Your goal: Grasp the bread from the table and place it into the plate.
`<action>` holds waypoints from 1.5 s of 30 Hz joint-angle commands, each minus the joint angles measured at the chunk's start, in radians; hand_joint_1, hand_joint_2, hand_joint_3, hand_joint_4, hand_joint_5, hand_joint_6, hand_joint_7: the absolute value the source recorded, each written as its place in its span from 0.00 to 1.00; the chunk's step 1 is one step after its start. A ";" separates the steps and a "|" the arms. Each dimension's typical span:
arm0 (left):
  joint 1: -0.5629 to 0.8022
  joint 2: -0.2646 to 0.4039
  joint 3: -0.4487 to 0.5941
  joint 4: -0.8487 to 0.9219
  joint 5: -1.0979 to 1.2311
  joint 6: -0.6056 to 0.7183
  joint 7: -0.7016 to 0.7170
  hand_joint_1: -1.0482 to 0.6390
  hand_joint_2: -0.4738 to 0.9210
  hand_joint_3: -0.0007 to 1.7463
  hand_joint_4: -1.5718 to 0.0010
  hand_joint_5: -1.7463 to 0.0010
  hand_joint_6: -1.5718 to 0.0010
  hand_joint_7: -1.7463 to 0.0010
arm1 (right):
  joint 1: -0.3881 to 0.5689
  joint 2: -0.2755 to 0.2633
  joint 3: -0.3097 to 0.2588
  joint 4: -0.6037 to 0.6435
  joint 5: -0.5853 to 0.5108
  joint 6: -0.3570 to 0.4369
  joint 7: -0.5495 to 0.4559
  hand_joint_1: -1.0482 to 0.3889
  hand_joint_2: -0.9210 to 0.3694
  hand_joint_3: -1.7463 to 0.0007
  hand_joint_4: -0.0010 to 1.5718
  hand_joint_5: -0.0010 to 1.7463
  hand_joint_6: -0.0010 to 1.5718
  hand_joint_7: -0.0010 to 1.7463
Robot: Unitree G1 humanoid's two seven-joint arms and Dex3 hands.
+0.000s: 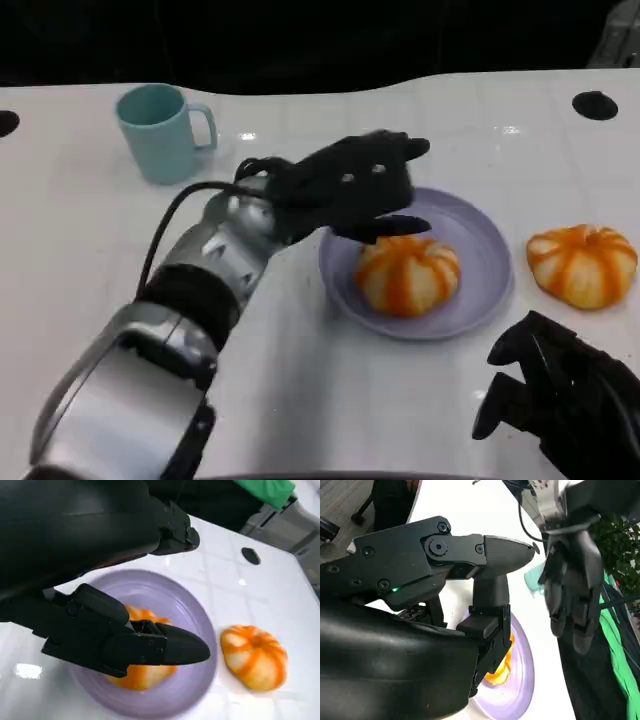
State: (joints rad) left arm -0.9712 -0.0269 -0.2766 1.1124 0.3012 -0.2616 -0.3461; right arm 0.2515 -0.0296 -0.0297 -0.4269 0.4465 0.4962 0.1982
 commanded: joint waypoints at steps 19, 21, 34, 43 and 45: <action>0.661 -0.014 0.383 -0.979 -0.776 0.618 -0.118 0.26 1.00 0.25 0.61 0.18 0.59 0.49 | -0.003 -0.013 -0.007 -0.004 -0.002 0.004 -0.012 0.43 0.00 0.75 0.41 1.00 0.32 0.91; 0.682 -0.013 0.388 -1.019 -0.800 0.661 -0.103 0.26 1.00 0.26 0.59 0.16 0.60 0.42 | -0.003 -0.012 -0.008 -0.004 -0.001 0.005 -0.013 0.43 0.00 0.75 0.40 1.00 0.32 0.91; 1.018 -0.059 0.427 -1.378 -0.990 0.910 0.084 0.29 1.00 0.29 0.54 0.00 0.67 0.10 | -0.002 -0.011 -0.010 -0.013 0.003 0.012 -0.016 0.43 0.00 0.75 0.41 1.00 0.33 0.91; 1.117 -0.084 0.403 -1.427 -0.977 0.895 0.156 0.30 1.00 0.31 0.54 0.00 0.68 0.05 | 0.004 -0.013 -0.021 -0.025 0.018 0.026 -0.017 0.43 0.00 0.76 0.42 1.00 0.33 0.91; 1.126 -0.079 0.394 -1.419 -0.963 0.876 0.148 0.30 1.00 0.31 0.54 0.00 0.68 0.05 | 0.007 -0.016 -0.023 -0.025 0.020 0.023 -0.013 0.43 0.00 0.76 0.41 1.00 0.33 0.90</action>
State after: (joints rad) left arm 0.1422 -0.1159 0.1221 -0.3002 -0.6798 0.6439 -0.2051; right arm 0.2514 -0.0332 -0.0352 -0.4406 0.4554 0.5182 0.1877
